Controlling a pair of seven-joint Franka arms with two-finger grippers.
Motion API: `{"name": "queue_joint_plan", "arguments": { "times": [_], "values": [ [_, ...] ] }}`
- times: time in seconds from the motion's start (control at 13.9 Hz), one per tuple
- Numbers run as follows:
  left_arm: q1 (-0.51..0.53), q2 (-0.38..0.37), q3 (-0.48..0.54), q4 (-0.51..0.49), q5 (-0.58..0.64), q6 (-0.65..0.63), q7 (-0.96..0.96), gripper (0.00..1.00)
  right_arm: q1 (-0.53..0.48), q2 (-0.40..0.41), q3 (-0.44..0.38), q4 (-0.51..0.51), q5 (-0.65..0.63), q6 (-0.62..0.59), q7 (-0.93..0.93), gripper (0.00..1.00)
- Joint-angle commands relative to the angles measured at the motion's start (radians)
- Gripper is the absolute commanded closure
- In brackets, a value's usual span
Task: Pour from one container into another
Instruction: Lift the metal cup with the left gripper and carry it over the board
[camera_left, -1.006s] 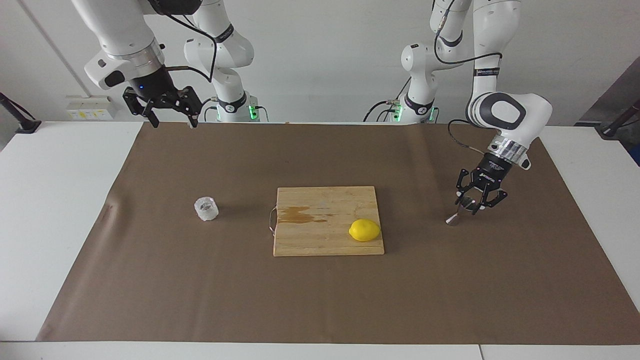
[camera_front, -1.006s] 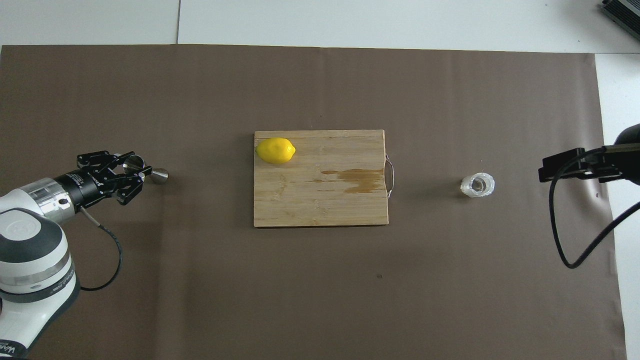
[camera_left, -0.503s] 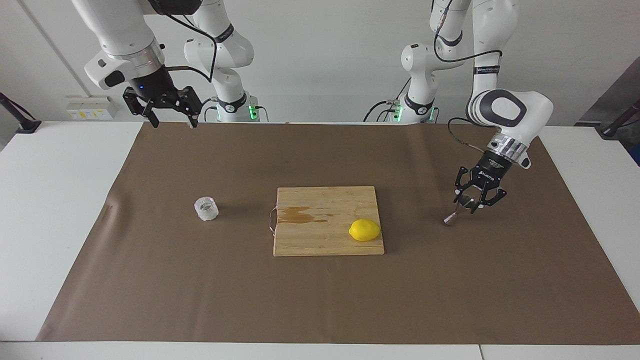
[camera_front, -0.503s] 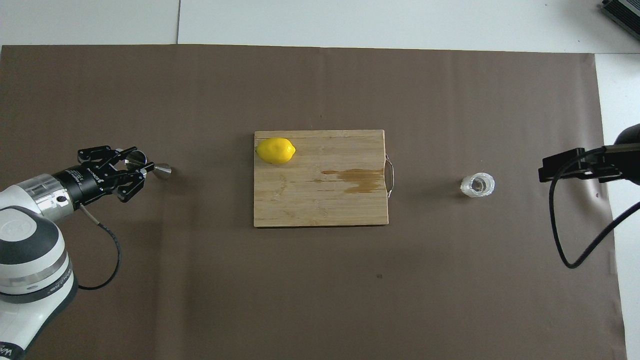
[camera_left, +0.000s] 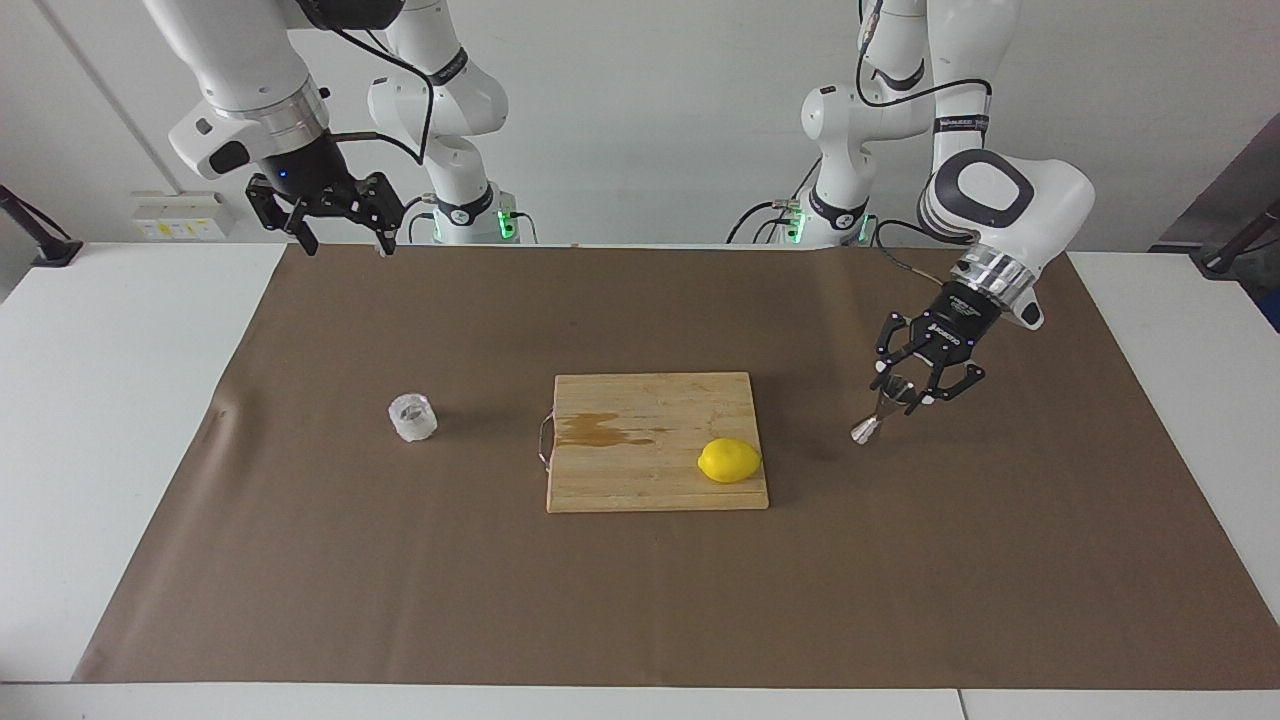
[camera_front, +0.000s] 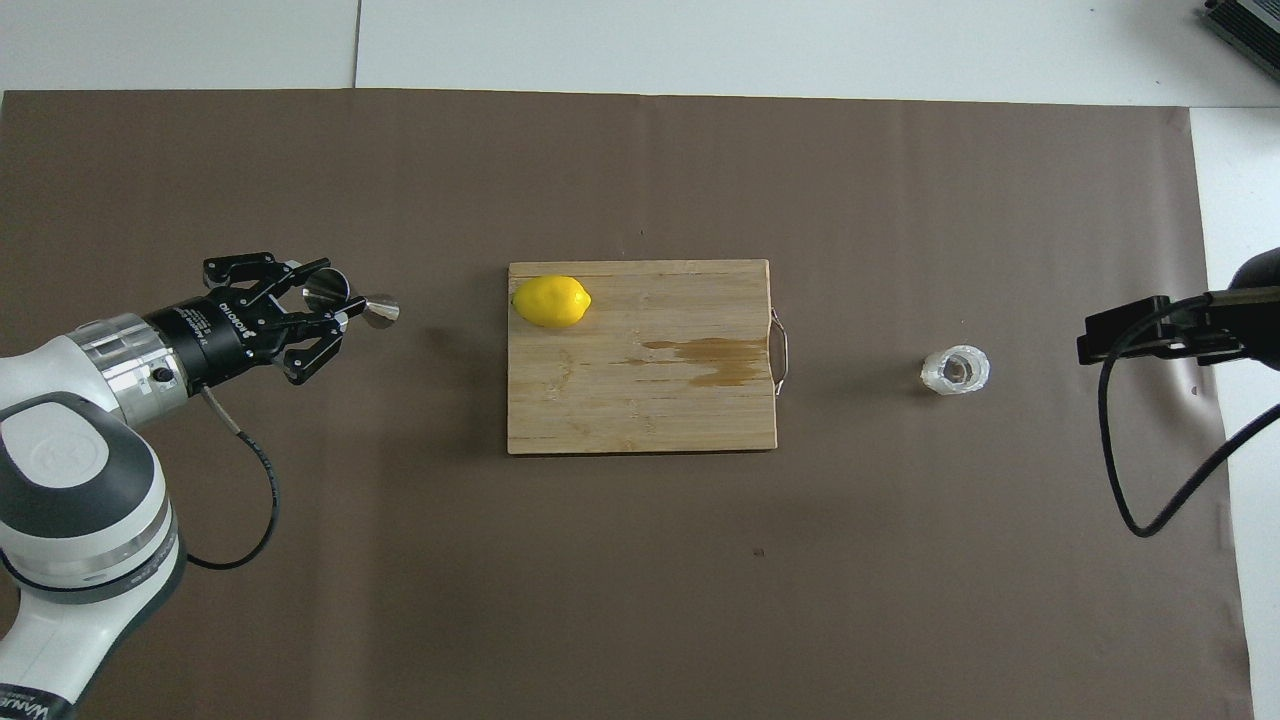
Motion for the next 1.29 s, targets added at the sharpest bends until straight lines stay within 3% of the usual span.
{"name": "queue_joint_plan", "arguments": {
  "times": [0.0, 0.29, 0.57, 0.79, 0.93, 1.08, 1.22],
  "values": [
    [-0.099, -0.007, 0.01, 0.025, -0.006, 0.024, -0.062, 1.0, -0.002, -0.008, -0.004, -0.001, 0.016, -0.016, 0.007, 0.0],
    [-0.25, 0.024, 0.008, 0.085, 0.017, 0.119, -0.148, 1.0, -0.002, -0.008, -0.004, -0.001, 0.016, -0.016, 0.007, 0.0],
    [-0.386, 0.085, 0.005, 0.169, 0.21, 0.234, -0.399, 1.0, -0.002, -0.008, -0.004, -0.001, 0.016, -0.016, 0.007, 0.0],
    [-0.45, 0.159, 0.0, 0.222, 0.22, 0.33, -0.546, 1.0, -0.002, -0.008, -0.004, -0.001, 0.016, -0.016, 0.007, 0.0],
    [-0.52, 0.194, -0.001, 0.223, 0.218, 0.465, -0.585, 1.0, -0.002, -0.008, -0.004, -0.001, 0.016, -0.016, 0.007, 0.0],
    [-0.541, 0.225, -0.004, 0.231, 0.214, 0.487, -0.582, 1.0, -0.002, -0.008, -0.004, -0.001, 0.016, -0.016, 0.005, 0.0],
    [-0.574, 0.329, -0.006, 0.309, 0.226, 0.51, -0.582, 1.0, -0.002, -0.008, -0.004, -0.001, 0.016, -0.016, 0.007, 0.0]
  ]
}}
